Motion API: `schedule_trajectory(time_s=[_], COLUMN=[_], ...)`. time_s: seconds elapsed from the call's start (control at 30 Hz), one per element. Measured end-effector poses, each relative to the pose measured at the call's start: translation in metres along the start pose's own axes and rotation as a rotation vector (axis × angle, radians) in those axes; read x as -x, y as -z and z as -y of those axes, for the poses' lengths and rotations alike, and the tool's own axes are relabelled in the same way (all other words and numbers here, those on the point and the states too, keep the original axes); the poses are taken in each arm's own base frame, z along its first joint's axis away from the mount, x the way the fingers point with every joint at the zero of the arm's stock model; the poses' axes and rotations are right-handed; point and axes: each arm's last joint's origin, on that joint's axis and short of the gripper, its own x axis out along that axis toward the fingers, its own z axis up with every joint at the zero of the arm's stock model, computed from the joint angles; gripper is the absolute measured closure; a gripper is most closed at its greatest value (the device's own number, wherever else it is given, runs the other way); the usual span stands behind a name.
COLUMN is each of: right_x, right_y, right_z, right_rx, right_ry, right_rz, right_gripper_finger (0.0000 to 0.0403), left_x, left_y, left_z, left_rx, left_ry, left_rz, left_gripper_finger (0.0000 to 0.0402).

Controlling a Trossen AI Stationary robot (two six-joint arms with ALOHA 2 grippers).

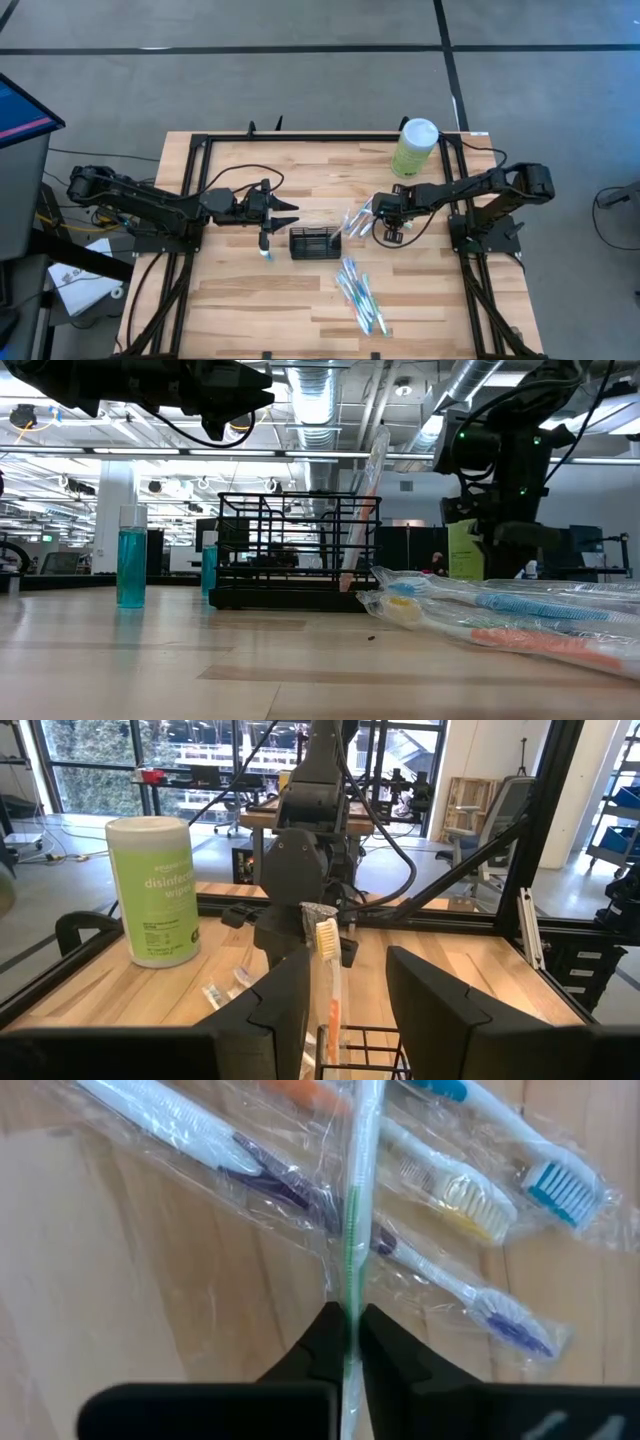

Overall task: Pick & Place toothbrushing station
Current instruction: Put the green toothbrush into the mesh

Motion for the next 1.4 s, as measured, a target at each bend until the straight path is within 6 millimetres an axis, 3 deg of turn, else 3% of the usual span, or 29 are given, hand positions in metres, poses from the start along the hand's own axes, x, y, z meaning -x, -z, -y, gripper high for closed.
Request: schedule_trajectory(time_s=[0.17,0.63,1.03,1.4], right_x=[0.007,0.05,0.102,0.141], right_y=[-0.002,-0.034,-0.074,-0.096], right_z=[-0.003,-0.004,-0.007,-0.013], right_rx=[0.025,0.066,0.12,0.162], right_ry=[0.037,0.107,0.138,0.15], right_rz=[-0.027,0.007,0.194,0.352], right_gripper_finger=[0.0398,0.0398,0.0398,0.0398], left_x=[0.0,0.0,0.0,0.0], left_y=[0.0,0.0,0.0,0.0], left_z=[0.0,0.0,0.0,0.0], left_rx=[0.0,0.0,0.0,0.0], left_ry=[0.001,0.002,0.004,-0.001], left_rz=[0.0,0.0,0.0,0.002], left_gripper_finger=[0.0275,0.0275,0.0275,0.0275])
